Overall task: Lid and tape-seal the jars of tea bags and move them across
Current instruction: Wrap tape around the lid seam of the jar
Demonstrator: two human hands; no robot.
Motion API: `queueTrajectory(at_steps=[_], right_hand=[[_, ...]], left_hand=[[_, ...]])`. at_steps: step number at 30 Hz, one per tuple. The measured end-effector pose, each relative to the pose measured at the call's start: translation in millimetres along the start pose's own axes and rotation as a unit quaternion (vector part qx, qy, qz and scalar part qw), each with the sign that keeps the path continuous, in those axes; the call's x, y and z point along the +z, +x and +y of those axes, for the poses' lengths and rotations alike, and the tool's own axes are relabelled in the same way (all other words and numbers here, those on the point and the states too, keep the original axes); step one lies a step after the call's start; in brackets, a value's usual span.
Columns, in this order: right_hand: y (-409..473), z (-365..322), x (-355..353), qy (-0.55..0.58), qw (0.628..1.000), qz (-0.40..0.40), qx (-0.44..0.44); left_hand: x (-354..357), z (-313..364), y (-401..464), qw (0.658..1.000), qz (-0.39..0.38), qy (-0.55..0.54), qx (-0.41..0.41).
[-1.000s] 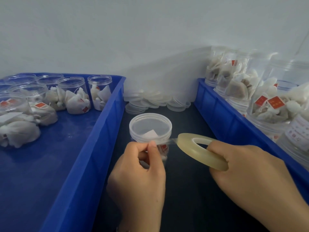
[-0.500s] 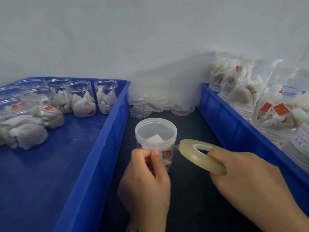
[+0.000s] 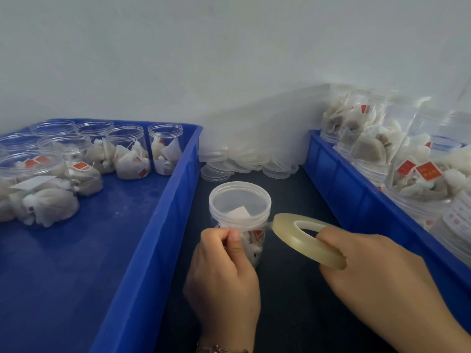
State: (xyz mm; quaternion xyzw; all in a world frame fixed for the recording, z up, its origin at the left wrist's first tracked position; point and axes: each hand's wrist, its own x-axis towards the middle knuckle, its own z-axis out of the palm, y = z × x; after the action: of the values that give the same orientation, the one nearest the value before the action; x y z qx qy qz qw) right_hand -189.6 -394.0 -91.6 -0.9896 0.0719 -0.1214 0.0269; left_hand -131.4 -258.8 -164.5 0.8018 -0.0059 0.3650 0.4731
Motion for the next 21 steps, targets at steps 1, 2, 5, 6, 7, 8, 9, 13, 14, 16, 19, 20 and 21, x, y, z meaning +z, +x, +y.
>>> queueTrajectory(at_steps=[1, 2, 5, 6, 7, 8, 9, 13, 14, 16, 19, 20, 21], right_hand=[[0, 0, 0, 0.002, 1.0, 0.003, 0.001], [-1, 0, 0, 0.003, 1.0, 0.004, 0.001], [-2, 1, -2, 0.018, 1.0, -0.004, -0.002], [-2, 1, -4, 0.021, 1.0, -0.009, -0.003], [-2, 0, -6, 0.021, 1.0, -0.017, 0.0], [-2, -1, -9, 0.017, 1.0, -0.026, 0.002], [-2, -1, -9, 0.013, 0.999, -0.033, 0.004], [-2, 0, -5, 0.013, 1.0, -0.018, 0.004], [-2, -1, -3, 0.009, 1.0, -0.01, 0.005], [-1, -1, -1, 0.004, 1.0, 0.007, 0.007], [-1, -1, 2, 0.004, 1.0, 0.01, 0.01], [1, -1, 2, 0.007, 1.0, 0.012, 0.012], [1, -1, 3, 0.009, 1.0, 0.013, 0.015]], left_hand=[[1, 0, -1, 1.0, 0.001, -0.004, 0.001], [1, 0, -2, 1.0, 0.002, -0.012, 0.002], [4, -1, -6, 0.999, 0.01, -0.031, 0.011], [5, -1, -7, 0.999, 0.012, -0.034, 0.01], [6, -1, -8, 0.999, 0.015, -0.037, 0.005], [7, -1, -9, 0.999, 0.015, -0.04, 0.003], [7, -2, -10, 0.999, 0.013, -0.041, 0.003], [8, -2, -8, 0.999, 0.004, -0.03, -0.011], [8, -2, -7, 0.999, 0.002, -0.029, -0.017], [8, -1, -4, 0.999, -0.007, -0.026, -0.025], [7, -1, -2, 0.999, -0.019, -0.018, -0.031], [7, -2, -2, 0.999, -0.022, -0.015, -0.033], [7, -2, -2, 0.999, -0.023, -0.014, -0.036]])
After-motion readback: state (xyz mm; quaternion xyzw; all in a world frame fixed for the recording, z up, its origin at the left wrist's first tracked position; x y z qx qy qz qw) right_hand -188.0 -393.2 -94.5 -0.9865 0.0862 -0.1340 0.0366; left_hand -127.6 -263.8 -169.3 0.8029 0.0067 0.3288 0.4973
